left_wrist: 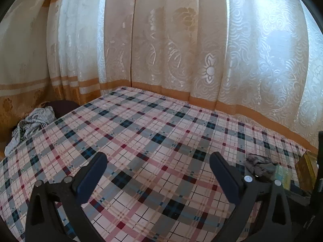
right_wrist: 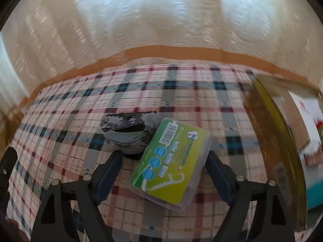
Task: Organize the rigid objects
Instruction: 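Grasp the dark grey pouch with the left tool while the right tool grasps the green floss box, then lift the grey pouch and green floss box and carry them toward the tray, then move both held objects over the gold tin tray and lower them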
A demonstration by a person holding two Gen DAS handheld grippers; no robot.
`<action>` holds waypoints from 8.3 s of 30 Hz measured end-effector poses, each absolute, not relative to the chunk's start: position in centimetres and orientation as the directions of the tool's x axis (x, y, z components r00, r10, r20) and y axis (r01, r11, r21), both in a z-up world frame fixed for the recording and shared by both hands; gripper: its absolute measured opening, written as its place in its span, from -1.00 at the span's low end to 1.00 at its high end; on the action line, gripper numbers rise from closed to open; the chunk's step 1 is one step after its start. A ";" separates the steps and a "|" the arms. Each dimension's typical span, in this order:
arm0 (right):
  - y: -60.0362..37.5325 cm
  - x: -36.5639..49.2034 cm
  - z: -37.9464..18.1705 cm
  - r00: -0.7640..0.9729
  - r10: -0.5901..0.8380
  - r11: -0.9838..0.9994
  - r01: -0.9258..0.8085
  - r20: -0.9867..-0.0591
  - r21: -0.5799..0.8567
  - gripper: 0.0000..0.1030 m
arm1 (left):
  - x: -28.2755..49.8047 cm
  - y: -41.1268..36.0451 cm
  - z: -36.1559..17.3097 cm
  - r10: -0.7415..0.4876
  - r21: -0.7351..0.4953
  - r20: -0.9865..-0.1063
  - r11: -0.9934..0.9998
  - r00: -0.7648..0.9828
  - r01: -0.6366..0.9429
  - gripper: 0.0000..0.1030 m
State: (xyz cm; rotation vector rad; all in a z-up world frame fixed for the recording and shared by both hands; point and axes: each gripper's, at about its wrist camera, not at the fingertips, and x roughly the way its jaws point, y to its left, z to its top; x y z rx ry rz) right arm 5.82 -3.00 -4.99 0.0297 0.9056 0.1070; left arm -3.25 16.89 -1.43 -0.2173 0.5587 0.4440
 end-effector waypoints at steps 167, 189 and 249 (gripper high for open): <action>-17.9 -8.8 2.8 0.948 0.068 0.993 -0.093 -0.311 -0.067 0.10 | -4.7 -1.8 1.2 0.070 -0.084 -0.451 0.989 0.890 -0.120 0.37; -22.0 -9.0 3.2 0.952 0.029 0.996 -0.052 -0.305 -0.068 0.10 | -5.2 -6.6 2.6 0.014 -0.099 -0.413 0.993 0.911 -0.060 0.37; -34.5 -4.7 3.4 0.915 -0.173 0.982 0.188 -0.365 0.006 0.10 | -0.7 -18.9 4.3 -0.153 -0.074 -0.451 0.988 0.879 0.134 0.37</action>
